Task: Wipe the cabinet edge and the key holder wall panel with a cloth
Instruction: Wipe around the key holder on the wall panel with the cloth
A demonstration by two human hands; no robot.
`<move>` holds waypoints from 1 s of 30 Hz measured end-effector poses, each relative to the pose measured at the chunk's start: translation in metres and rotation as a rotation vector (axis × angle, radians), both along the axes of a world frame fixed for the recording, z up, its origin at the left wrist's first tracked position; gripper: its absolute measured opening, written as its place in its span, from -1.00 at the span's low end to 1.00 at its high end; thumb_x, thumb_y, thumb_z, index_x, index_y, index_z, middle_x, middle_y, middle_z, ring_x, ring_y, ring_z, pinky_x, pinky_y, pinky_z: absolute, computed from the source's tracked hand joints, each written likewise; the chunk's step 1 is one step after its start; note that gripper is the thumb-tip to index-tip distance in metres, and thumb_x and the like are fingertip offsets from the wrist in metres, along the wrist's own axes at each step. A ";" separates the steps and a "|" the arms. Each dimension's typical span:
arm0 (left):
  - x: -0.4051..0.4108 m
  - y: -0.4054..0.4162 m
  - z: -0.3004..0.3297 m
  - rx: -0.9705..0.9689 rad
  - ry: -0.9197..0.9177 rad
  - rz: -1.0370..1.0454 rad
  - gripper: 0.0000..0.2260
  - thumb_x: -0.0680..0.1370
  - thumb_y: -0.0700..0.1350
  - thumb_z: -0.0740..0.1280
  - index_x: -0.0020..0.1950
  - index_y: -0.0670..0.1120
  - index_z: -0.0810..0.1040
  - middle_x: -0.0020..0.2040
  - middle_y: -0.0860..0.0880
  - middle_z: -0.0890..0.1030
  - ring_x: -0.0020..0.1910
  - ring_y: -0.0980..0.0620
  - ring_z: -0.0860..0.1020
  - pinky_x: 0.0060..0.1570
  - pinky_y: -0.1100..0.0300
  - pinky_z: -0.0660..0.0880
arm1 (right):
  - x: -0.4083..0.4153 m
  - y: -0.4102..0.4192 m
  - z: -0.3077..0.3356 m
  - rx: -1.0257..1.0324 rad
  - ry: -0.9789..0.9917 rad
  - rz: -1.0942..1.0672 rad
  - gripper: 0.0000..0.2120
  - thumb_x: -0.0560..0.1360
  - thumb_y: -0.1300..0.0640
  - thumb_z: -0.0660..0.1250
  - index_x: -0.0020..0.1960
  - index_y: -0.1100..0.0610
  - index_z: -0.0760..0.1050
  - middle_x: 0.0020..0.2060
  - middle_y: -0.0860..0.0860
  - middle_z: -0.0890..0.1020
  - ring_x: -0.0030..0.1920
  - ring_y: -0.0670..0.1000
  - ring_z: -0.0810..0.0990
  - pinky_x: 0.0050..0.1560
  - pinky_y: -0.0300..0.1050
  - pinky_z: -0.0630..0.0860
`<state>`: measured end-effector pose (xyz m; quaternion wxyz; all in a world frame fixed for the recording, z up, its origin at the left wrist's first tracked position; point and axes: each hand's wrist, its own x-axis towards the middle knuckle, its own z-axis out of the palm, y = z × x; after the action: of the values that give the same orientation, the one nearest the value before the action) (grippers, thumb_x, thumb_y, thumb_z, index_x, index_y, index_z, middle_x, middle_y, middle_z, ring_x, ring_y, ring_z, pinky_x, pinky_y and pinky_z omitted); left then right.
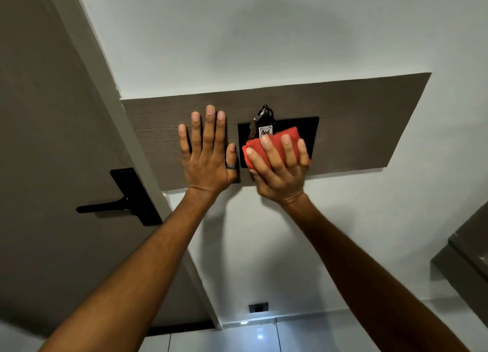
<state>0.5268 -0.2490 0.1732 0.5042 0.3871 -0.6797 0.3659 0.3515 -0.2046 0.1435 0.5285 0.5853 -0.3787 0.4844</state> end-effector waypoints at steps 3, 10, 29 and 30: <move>0.000 0.000 0.000 0.002 0.015 -0.001 -0.42 0.68 0.04 0.06 0.66 -0.10 0.01 0.69 0.01 -0.18 0.68 -0.05 -0.16 0.66 -0.10 -0.17 | -0.029 0.001 0.002 0.004 -0.020 -0.043 -0.58 0.63 -0.10 0.19 0.44 -0.04 0.49 0.40 0.10 0.52 0.52 0.24 0.34 0.54 0.22 0.26; -0.002 0.000 -0.001 -0.006 0.019 -0.007 -0.42 0.68 0.05 0.06 0.66 -0.10 0.01 0.69 0.02 -0.19 0.67 -0.04 -0.16 0.66 -0.10 -0.14 | -0.010 -0.004 -0.005 0.020 -0.072 -0.009 -0.53 0.64 -0.10 0.15 0.52 -0.06 0.41 0.46 0.10 0.47 0.64 0.20 0.21 0.60 0.25 0.19; -0.002 -0.001 0.000 -0.016 -0.010 0.029 -0.42 0.68 0.04 0.06 0.66 -0.13 0.05 0.70 0.00 -0.15 0.68 -0.06 -0.14 0.66 -0.10 -0.15 | -0.044 -0.005 0.016 0.053 -0.228 -0.091 -0.58 0.65 -0.08 0.23 0.49 -0.06 0.45 0.48 0.07 0.47 0.60 0.24 0.29 0.53 0.28 0.30; -0.001 -0.001 0.000 -0.016 -0.009 0.026 -0.42 0.68 0.04 0.06 0.66 -0.14 0.06 0.70 0.00 -0.15 0.68 -0.05 -0.14 0.67 -0.10 -0.14 | -0.042 -0.005 0.015 0.050 -0.225 -0.105 -0.57 0.64 -0.08 0.24 0.50 -0.06 0.44 0.48 0.06 0.49 0.58 0.24 0.33 0.51 0.26 0.34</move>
<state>0.5262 -0.2498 0.1733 0.4994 0.3902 -0.6740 0.3797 0.3091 -0.2094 0.1589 0.4926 0.5198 -0.4775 0.5091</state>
